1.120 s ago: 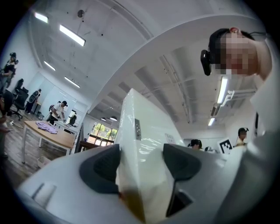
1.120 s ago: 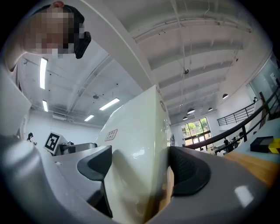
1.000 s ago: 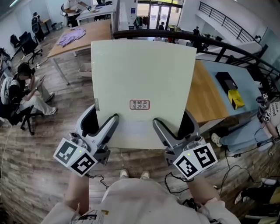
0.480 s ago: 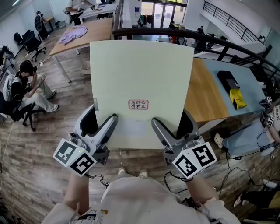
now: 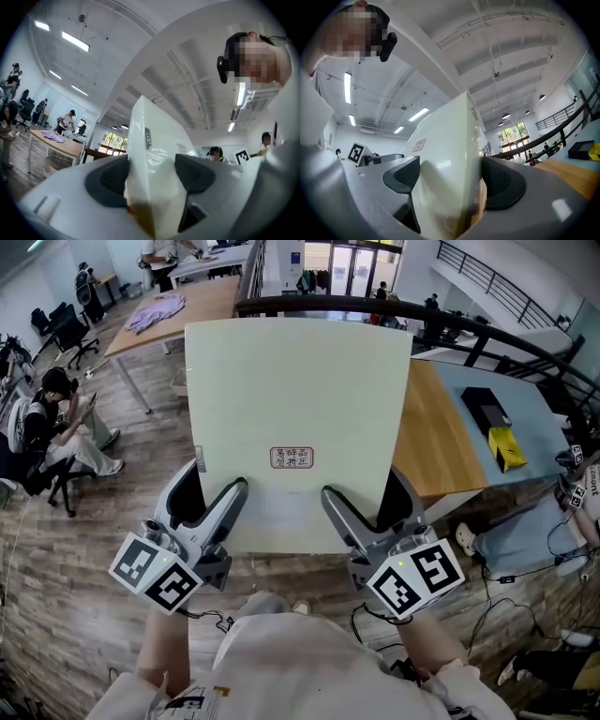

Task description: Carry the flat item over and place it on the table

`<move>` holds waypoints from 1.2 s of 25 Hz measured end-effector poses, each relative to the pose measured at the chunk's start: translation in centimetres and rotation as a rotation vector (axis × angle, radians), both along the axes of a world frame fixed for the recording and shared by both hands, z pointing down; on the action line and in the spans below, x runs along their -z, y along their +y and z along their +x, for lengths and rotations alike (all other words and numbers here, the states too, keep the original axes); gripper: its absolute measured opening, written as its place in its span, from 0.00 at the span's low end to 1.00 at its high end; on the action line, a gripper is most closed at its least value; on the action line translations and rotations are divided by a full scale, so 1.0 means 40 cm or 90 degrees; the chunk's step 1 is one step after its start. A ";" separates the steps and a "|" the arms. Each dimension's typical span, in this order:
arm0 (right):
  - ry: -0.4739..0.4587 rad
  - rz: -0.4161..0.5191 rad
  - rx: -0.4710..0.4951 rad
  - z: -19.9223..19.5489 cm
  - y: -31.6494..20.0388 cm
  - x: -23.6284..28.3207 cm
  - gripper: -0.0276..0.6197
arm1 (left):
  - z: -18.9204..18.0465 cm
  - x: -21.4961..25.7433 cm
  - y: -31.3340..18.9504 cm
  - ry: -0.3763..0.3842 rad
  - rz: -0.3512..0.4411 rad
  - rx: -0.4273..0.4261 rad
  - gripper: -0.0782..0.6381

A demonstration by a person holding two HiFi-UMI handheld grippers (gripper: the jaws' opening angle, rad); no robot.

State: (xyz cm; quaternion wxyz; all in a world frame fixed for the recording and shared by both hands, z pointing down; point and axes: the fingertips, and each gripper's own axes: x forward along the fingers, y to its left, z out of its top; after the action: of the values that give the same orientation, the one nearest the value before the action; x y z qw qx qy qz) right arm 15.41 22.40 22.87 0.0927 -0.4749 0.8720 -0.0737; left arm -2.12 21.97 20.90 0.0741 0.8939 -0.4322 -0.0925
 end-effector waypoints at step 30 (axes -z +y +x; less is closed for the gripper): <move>0.009 -0.029 -0.019 -0.025 -0.327 -0.071 0.70 | -0.024 -0.078 -0.336 0.012 -0.025 -0.013 0.54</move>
State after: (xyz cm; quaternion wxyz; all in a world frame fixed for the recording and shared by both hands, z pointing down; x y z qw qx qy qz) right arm 14.39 9.32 25.72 0.0767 -0.4903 0.8636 -0.0889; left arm -3.10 8.51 24.04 0.0964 0.8956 -0.4244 -0.0920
